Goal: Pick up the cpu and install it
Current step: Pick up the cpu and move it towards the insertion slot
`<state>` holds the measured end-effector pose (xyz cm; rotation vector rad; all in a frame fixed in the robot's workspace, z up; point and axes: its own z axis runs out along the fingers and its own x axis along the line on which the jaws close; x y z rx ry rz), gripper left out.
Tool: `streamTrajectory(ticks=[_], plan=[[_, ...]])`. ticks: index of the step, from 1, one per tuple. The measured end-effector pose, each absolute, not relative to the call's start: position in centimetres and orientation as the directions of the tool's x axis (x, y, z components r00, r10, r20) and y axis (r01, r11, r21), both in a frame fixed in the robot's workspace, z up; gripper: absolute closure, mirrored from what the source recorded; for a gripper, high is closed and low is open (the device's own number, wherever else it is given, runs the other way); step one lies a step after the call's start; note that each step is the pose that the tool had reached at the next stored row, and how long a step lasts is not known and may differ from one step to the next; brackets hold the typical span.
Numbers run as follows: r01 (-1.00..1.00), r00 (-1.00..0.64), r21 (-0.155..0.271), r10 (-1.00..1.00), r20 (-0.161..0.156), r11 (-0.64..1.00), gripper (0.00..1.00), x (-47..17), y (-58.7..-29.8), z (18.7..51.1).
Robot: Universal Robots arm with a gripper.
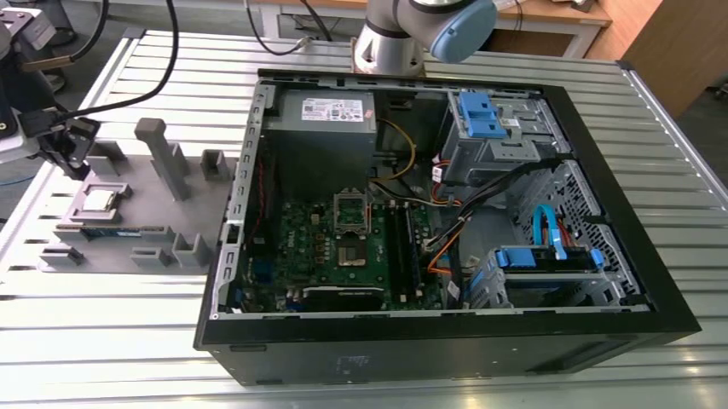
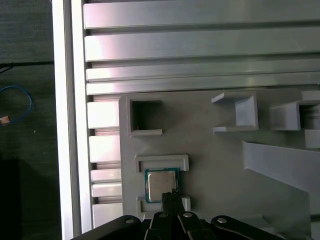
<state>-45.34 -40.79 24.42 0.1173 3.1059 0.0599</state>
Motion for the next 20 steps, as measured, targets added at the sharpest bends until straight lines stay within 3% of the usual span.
streamTrajectory(ticks=[20], plan=[[0.075, -0.997, 0.039, 0.076, -0.031, 0.996, 0.89, -45.51, -40.79, 23.47]])
